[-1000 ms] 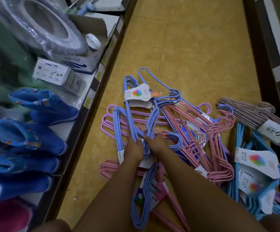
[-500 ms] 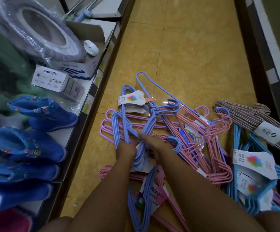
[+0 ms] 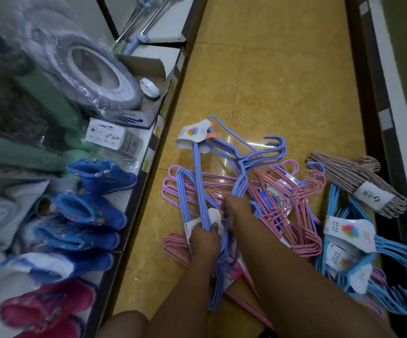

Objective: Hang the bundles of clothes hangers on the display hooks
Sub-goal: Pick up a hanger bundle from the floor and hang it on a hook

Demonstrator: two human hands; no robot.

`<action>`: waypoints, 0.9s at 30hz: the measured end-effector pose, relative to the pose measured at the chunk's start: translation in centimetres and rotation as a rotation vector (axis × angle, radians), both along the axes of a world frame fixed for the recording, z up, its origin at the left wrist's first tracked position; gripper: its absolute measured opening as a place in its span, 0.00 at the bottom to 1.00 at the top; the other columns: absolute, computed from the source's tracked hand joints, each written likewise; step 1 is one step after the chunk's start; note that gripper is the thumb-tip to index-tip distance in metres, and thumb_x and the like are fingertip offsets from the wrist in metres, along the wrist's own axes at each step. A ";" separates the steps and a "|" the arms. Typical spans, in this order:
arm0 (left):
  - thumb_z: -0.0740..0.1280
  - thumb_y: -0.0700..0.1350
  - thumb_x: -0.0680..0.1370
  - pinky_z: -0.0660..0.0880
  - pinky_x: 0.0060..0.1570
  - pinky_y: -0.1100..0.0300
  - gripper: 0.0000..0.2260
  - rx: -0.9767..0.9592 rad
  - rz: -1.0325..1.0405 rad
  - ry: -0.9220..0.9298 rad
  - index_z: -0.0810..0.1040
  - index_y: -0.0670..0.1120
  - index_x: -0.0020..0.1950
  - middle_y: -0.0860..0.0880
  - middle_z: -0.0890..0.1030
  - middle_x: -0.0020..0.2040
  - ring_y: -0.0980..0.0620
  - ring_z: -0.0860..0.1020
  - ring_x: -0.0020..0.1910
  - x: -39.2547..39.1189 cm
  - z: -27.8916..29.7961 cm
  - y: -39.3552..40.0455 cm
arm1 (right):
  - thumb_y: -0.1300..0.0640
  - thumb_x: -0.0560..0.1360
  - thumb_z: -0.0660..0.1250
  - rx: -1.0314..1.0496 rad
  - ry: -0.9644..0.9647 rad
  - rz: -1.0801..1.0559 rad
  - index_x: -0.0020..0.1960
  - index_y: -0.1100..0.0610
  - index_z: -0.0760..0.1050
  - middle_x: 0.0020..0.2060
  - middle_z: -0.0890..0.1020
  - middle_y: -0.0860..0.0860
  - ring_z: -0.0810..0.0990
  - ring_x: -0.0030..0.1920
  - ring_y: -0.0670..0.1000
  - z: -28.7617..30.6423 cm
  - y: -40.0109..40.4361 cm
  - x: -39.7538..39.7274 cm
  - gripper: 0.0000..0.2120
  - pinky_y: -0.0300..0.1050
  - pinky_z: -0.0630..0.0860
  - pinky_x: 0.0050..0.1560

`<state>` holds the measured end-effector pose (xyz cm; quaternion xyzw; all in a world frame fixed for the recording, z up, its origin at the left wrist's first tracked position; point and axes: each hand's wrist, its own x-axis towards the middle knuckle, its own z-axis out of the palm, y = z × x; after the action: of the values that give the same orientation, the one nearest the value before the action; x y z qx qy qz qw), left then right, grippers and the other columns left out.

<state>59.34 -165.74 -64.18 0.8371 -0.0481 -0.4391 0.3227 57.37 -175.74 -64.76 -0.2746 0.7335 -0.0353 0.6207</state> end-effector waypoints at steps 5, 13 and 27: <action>0.64 0.44 0.79 0.74 0.48 0.51 0.12 -0.073 0.020 -0.082 0.77 0.38 0.58 0.36 0.80 0.50 0.37 0.78 0.50 -2.2 7.2 -0.1 | 0.55 0.63 0.70 -0.161 -0.010 -0.181 0.58 0.62 0.74 0.43 0.79 0.58 0.79 0.40 0.58 8.4 1.0 -1.7 0.26 0.53 0.78 0.40; 0.59 0.52 0.81 0.72 0.46 0.56 0.13 -0.116 -0.093 -0.136 0.75 0.46 0.58 0.45 0.80 0.49 0.44 0.77 0.49 -5.5 21.3 0.6 | 0.56 0.71 0.64 -0.353 0.152 -0.141 0.52 0.59 0.76 0.38 0.81 0.55 0.81 0.36 0.57 23.1 1.4 -5.0 0.11 0.51 0.80 0.38; 0.61 0.36 0.76 0.66 0.64 0.51 0.29 -0.202 -0.508 -0.722 0.57 0.50 0.76 0.47 0.61 0.73 0.45 0.61 0.71 0.0 47.5 -5.3 | 0.52 0.74 0.63 -0.656 0.573 0.466 0.67 0.51 0.70 0.45 0.81 0.53 0.76 0.40 0.56 44.2 4.7 -14.1 0.22 0.47 0.72 0.41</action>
<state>59.35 -171.00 -16.65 0.8625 -0.4042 -0.1772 0.2474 43.27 -170.99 -20.55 -0.6107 0.7442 -0.0477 0.2662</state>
